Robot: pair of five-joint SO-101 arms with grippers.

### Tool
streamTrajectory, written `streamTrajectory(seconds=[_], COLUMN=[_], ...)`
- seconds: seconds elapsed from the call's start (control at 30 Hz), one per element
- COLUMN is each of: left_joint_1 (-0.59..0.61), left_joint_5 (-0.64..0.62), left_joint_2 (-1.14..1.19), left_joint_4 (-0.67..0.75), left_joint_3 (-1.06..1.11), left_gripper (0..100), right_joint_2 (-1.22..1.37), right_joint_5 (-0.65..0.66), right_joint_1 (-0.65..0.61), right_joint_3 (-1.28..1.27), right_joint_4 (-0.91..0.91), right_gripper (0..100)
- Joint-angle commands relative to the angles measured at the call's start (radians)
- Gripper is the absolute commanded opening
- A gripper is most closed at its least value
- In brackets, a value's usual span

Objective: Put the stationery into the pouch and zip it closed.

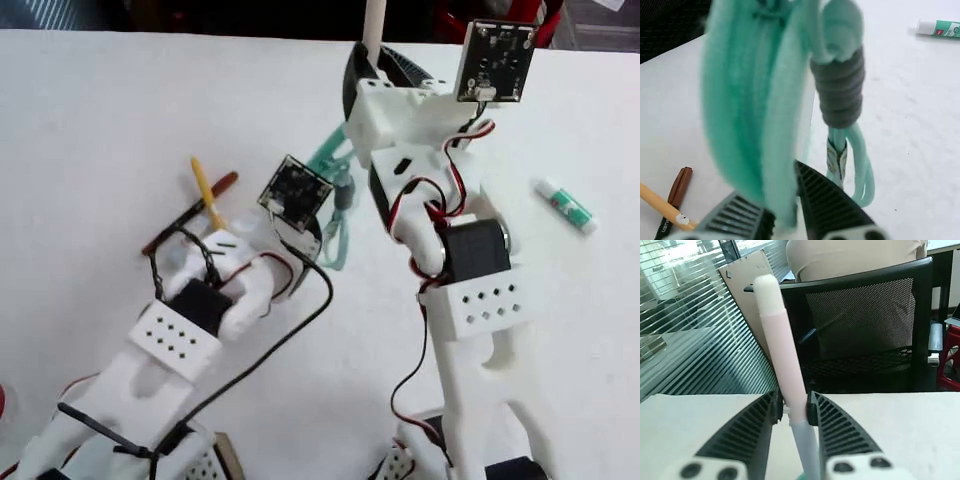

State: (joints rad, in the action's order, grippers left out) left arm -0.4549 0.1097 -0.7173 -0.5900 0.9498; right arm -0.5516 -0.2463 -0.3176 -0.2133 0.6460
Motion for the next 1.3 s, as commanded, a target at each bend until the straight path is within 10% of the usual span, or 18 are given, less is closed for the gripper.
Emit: streamTrajectory(seconds=[0.0,0.23,0.47,0.7,1.27], left_joint_1=[0.018,0.054,0.053,0.048,0.053], left_joint_5=[-0.008,-0.009,-0.009,-0.009,-0.009], left_joint_2=[-0.005,-0.007,-0.005,-0.005,-0.007], left_joint_4=[0.017,0.018,0.038,0.117,0.121], left_joint_3=[0.003,-0.005,0.003,0.057,0.061], left_gripper=[2,3,3,2,2], right_joint_2=[-0.015,-0.018,-0.062,-0.125,0.552], right_joint_5=[0.043,0.158,0.167,0.272,0.284], right_joint_1=[0.025,0.03,0.03,0.093,0.731], right_joint_3=[0.009,0.017,0.015,0.015,0.08], right_joint_4=[0.041,0.165,0.203,0.205,-0.007], right_gripper=[1.8,4.6,32.7,26.1,22.4])
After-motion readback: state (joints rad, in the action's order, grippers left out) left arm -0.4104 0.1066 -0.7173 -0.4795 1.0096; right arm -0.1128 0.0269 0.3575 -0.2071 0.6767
